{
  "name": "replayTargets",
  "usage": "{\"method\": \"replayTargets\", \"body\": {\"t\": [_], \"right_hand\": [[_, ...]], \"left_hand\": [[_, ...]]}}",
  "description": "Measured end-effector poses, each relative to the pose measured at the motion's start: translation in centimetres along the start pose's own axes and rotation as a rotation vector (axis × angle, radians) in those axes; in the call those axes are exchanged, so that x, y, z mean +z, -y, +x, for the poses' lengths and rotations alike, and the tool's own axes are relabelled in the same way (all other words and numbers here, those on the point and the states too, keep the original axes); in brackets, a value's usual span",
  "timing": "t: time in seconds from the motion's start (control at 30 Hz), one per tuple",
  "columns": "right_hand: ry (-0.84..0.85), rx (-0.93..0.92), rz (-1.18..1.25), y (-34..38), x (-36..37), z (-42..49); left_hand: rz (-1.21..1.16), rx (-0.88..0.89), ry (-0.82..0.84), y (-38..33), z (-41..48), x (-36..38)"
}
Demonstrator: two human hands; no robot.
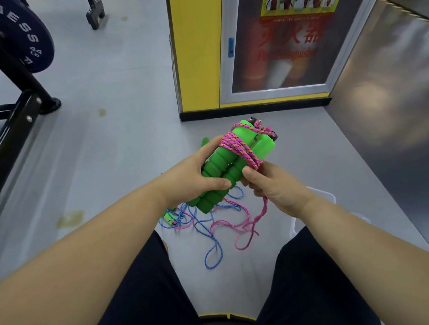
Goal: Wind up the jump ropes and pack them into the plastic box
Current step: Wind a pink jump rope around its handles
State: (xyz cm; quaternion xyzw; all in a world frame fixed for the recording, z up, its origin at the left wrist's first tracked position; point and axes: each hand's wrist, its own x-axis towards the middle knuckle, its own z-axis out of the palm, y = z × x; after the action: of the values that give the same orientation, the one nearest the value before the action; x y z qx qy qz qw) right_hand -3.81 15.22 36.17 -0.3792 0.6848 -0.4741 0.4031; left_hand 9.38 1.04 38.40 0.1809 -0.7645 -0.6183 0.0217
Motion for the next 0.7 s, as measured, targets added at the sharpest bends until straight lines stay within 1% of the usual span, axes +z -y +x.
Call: {"method": "replayTargets", "body": {"t": [0.07,0.1,0.13,0.2,0.23,0.3,0.37,0.43,0.47,0.5,0.57,0.63,0.7], "right_hand": [[-0.001,0.021,-0.101,0.0,-0.3,-0.1],[0.001,0.020,-0.192,-0.1,-0.6,-0.1],[0.009,0.020,-0.319,-0.1,-0.8,-0.1],[0.044,-0.004,-0.676,-0.1,-1.6,-0.2],[0.064,-0.034,-0.875,0.2,-1.9,-0.3],[0.135,-0.120,-1.207,1.9,-2.1,-0.8],[0.216,-0.227,-1.416,4.4,-2.1,-0.9],[0.262,-0.327,-1.532,7.1,-2.2,-0.5],[0.262,-0.377,-1.523,8.3,-2.5,-0.2],[0.262,-0.429,-1.457,9.0,-2.7,0.2],[0.257,-0.448,-1.208,10.1,-3.6,1.0],[0.249,-0.354,-0.818,10.1,-4.8,1.5],[0.241,-0.209,-0.473,9.1,-5.2,1.6]], "left_hand": [[0.024,-0.017,-0.025,0.1,0.0,-0.3],[0.067,-0.028,-0.041,0.2,0.0,-0.6],[0.124,-0.038,-0.063,0.3,0.0,-0.8],[0.278,-0.060,-0.123,0.4,0.0,-1.3],[0.406,-0.076,-0.151,0.3,0.1,-1.5],[0.767,-0.136,-0.165,0.0,0.2,-1.5],[1.084,-0.169,-0.140,-0.4,0.4,-1.0],[1.268,-0.106,-0.075,-0.7,0.7,-0.1],[1.322,-0.044,-0.028,-1.0,0.9,0.3],[1.344,0.016,0.025,-1.1,1.0,0.5],[1.329,0.129,0.104,-1.5,1.0,0.8],[1.251,0.192,0.107,-2.3,0.4,0.5],[1.122,0.231,0.092,-3.1,-0.3,0.2]]}}
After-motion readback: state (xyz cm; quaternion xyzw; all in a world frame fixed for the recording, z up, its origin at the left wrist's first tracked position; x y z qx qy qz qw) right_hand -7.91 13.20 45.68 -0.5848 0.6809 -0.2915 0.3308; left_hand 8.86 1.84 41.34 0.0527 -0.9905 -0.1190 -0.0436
